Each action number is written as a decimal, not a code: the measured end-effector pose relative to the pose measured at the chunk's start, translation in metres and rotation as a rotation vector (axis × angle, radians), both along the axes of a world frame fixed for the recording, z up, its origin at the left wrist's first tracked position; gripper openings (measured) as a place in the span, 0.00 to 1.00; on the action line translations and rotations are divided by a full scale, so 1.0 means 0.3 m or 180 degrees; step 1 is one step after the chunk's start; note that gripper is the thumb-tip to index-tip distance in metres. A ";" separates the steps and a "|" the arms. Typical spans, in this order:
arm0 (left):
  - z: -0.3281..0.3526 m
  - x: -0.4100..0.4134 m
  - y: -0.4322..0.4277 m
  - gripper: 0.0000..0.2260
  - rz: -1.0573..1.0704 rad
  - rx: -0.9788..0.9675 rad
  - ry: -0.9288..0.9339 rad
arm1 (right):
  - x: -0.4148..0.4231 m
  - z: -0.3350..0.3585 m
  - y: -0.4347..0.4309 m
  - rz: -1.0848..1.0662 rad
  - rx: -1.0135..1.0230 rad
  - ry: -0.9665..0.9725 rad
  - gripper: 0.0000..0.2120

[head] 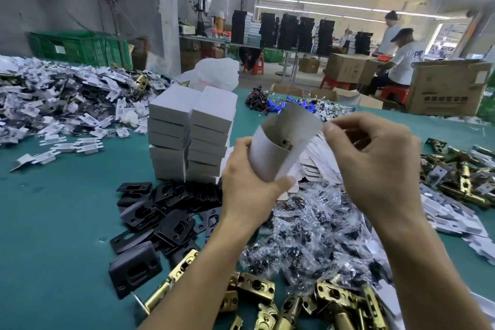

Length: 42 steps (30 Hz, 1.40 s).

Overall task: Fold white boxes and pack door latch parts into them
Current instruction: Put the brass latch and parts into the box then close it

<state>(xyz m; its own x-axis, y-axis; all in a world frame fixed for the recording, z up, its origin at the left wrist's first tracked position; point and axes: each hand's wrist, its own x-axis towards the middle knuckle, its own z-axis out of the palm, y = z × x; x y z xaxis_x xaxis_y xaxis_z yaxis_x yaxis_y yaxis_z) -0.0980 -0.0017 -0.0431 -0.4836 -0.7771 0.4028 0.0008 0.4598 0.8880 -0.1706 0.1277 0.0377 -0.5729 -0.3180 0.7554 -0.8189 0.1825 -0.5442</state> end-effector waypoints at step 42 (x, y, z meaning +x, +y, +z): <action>-0.004 0.003 0.000 0.30 -0.0118 0.0748 -0.0009 | -0.210 -0.168 0.120 -0.0596 0.1300 -0.1135 0.19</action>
<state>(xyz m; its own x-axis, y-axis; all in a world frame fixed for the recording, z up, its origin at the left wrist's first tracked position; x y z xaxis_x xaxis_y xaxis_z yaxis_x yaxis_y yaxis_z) -0.0971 -0.0017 -0.0443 -0.5143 -0.8311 0.2115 0.0112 0.2401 0.9707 -0.2337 0.1637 -0.0126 -0.8444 -0.4121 0.3423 -0.5311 0.5602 -0.6357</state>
